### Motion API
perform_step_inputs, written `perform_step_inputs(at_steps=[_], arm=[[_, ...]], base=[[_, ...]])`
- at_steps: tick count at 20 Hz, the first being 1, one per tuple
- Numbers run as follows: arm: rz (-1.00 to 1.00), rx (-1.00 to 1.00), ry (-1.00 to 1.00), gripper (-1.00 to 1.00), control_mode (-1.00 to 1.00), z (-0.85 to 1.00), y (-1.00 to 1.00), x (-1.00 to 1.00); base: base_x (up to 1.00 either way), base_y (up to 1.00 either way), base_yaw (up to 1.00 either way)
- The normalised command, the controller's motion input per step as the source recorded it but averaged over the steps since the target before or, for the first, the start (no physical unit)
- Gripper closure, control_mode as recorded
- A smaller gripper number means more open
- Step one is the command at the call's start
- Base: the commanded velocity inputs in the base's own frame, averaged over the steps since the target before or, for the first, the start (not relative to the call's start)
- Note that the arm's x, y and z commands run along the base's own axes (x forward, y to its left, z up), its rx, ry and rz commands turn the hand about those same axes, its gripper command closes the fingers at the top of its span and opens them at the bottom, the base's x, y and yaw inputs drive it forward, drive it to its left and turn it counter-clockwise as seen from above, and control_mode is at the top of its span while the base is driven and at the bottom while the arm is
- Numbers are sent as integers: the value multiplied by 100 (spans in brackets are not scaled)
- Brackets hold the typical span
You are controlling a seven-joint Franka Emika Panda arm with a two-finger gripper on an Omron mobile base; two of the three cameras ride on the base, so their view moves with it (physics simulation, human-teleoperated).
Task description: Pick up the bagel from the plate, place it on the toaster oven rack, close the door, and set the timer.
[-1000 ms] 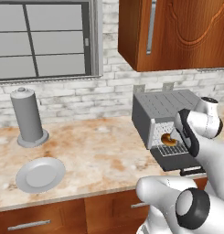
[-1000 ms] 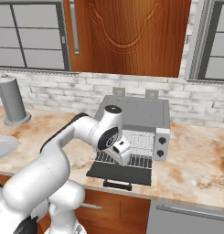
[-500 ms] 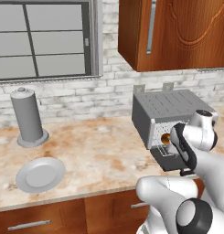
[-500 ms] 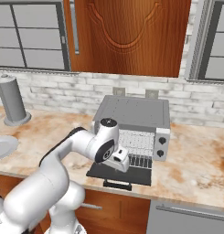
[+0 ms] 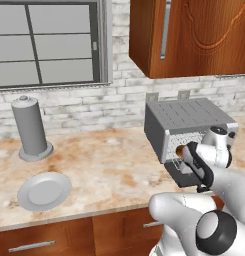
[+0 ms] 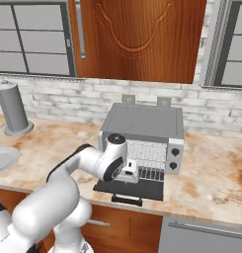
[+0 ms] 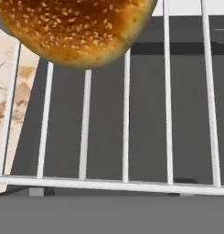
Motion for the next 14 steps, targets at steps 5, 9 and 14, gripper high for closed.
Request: perform_step_inputs(at_steps=[5, 9, 14], arm=[[21, 0, 0, -100, -100, -8, 0, 56], [18, 0, -6, -100, -100, 4, 0, 65], [14, 0, -10, -100, -100, 25, 0, 62]], base=[[0, 0, 0], [0, 0, 0], [0, 0, 0]])
